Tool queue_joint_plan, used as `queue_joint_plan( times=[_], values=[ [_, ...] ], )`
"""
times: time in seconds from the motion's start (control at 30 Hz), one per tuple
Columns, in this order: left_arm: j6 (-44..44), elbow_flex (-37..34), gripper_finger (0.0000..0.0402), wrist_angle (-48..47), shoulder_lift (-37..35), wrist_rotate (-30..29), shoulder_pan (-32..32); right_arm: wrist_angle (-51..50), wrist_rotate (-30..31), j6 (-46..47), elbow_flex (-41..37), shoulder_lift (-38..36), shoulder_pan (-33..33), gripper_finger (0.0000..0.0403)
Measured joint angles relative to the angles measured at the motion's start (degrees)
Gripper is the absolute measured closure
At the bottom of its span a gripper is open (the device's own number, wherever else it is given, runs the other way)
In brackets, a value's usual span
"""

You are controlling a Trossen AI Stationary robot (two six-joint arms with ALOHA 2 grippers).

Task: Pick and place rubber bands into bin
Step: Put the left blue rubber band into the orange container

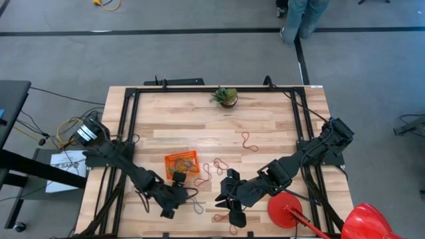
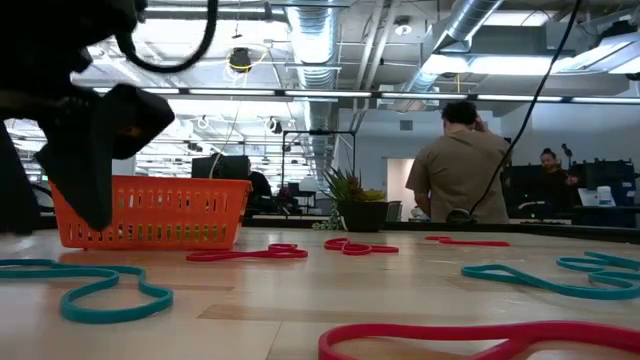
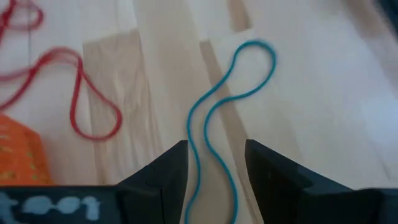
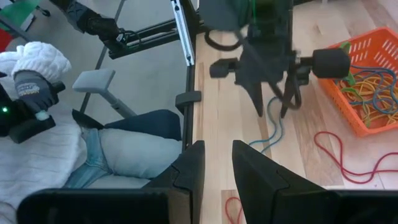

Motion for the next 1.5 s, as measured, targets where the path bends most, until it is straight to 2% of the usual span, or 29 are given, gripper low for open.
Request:
queue_joint_plan(
  times=[0.27, 0.53, 0.73, 0.93, 1.07, 1.3, 1.5],
  values=[
    [-5.0, 4.3, 0.0251, -7.5, 4.4, 0.4, 2.1, -0.2, 0.0, 0.0, 0.0, 0.0, 0.0, 0.0326],
    [-5.1, 4.3, 0.0251, -8.0, 4.4, 0.6, 3.2, -0.4, 0.0, 0.0, 0.0, 0.0, 0.0, 0.0326],
    [-5.5, 4.3, 0.0251, -7.3, 4.4, 4.9, 2.6, -0.4, 0.0, 0.0, 0.0, 0.0, 0.0, 0.0326],
    [-5.9, 4.3, 0.0252, -7.2, 4.4, 5.2, 2.1, -0.4, 0.0, 0.0, 0.0, 0.0, 0.0, 0.0326],
    [-5.9, 4.3, 0.0284, -7.9, 4.4, 5.2, 2.1, -0.4, 0.0, 0.1, 0.0, 0.0, -0.4, 0.0326],
    [-5.9, 4.3, 0.0392, -8.7, 4.3, 5.6, 2.9, -1.9, 0.0, 0.1, 0.0, 0.0, -3.0, 0.0326],
    [-2.4, 4.7, 0.0400, -11.3, 3.0, 6.6, 3.2, -4.0, 0.0, 0.5, 0.0, 0.0, -4.8, 0.0326]
  ],
)
